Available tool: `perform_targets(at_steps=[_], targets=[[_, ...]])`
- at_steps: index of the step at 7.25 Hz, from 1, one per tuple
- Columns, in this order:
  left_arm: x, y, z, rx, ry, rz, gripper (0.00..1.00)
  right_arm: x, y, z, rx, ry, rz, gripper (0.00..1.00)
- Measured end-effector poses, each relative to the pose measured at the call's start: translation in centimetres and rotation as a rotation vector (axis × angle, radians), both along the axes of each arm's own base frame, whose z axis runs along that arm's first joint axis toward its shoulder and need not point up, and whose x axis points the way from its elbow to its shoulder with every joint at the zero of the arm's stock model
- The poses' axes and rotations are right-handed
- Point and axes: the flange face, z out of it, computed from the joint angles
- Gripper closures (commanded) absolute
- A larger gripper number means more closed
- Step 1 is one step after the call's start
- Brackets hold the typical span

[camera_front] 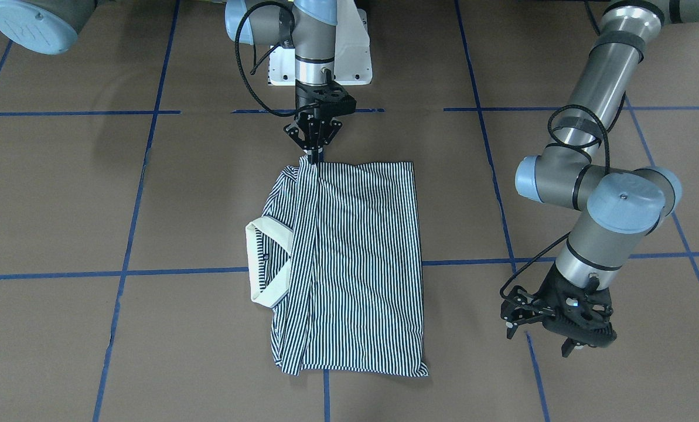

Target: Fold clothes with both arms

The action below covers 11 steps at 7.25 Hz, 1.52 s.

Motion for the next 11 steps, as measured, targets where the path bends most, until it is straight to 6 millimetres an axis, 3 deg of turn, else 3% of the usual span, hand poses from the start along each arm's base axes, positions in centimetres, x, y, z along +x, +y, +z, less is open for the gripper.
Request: perform_targets(at_steps=[5, 7, 9, 11], targets=[[0.1, 0.0, -0.1, 0.0, 0.0, 0.0, 0.0, 4.8, 0.8, 4.6, -0.029, -0.008, 0.032, 1.0], [0.1, 0.0, -0.1, 0.0, 0.001, 0.0, 0.0, 4.7, 2.1, 5.8, -0.084, -0.037, 0.075, 0.01], [0.1, 0.0, -0.1, 0.001, 0.001, 0.0, 0.0, 5.0, 2.9, 5.8, -0.144, -0.091, 0.132, 0.0], [0.1, 0.0, -0.1, 0.001, 0.001, 0.0, 0.0, 6.9, 1.6, 4.0, -0.14, -0.127, 0.135, 0.0]])
